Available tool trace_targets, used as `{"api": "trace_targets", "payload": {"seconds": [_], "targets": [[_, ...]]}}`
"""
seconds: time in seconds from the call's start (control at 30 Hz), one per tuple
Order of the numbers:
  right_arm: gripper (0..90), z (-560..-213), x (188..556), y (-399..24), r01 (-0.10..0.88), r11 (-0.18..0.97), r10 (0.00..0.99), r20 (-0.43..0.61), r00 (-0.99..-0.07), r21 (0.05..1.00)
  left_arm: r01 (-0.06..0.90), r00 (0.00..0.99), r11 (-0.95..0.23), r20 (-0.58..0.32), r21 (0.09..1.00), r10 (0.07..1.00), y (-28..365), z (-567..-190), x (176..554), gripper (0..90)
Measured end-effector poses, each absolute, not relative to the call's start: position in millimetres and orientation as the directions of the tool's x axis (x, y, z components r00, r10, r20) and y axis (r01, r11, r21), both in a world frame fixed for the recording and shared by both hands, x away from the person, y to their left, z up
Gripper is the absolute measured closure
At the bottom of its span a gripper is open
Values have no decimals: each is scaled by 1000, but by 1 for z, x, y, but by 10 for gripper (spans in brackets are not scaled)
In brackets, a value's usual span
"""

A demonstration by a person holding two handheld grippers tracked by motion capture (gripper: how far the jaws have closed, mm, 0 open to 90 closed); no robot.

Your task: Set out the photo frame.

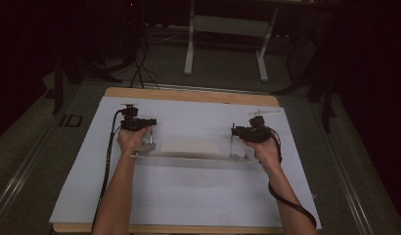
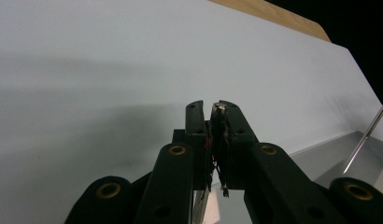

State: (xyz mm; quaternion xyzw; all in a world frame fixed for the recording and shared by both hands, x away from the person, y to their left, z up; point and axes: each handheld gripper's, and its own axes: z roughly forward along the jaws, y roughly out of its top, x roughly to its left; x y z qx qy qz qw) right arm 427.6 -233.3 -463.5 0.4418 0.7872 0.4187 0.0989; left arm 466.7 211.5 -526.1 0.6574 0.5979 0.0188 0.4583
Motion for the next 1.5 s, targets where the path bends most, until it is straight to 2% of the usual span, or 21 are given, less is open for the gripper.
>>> {"api": "trace_targets", "payload": {"seconds": [0.1, 0.13, 0.2, 0.33, 0.83, 1.1, 1.3, 1.5], "targets": [[745, -458, 422, -232, 601, 265, 765, 215, -607, 754, 769, 284, 136, -524, 624, 803, 212, -526, 467, 839], [846, -450, 413, -230, 583, 275, 752, 207, -626, 765, 771, 281, 137, -525, 622, 803, 211, -526, 467, 839], [895, -443, 406, -228, 562, 287, 737, 197, -647, 775, 772, 280, 139, -528, 620, 802, 211, -526, 467, 839], [899, -429, 392, -224, 518, 301, 707, 178, -685, 801, 773, 280, 137, -527, 619, 802, 211, -526, 468, 839], [900, -399, 343, -218, 448, 371, 615, 146, -775, 813, 774, 277, 139, -528, 617, 802, 211, -526, 468, 838], [900, -389, 309, -210, 385, 363, 578, 119, -807, 848, 773, 280, 138, -528, 619, 801, 211, -526, 468, 838], [900, -392, 284, -200, 351, 361, 546, 109, -831, 864, 777, 277, 140, -533, 614, 800, 212, -526, 469, 837], [900, -413, 271, -187, 351, 387, 547, 95, -832, 853, 778, 273, 147, -538, 611, 797, 212, -526, 469, 837]]}}
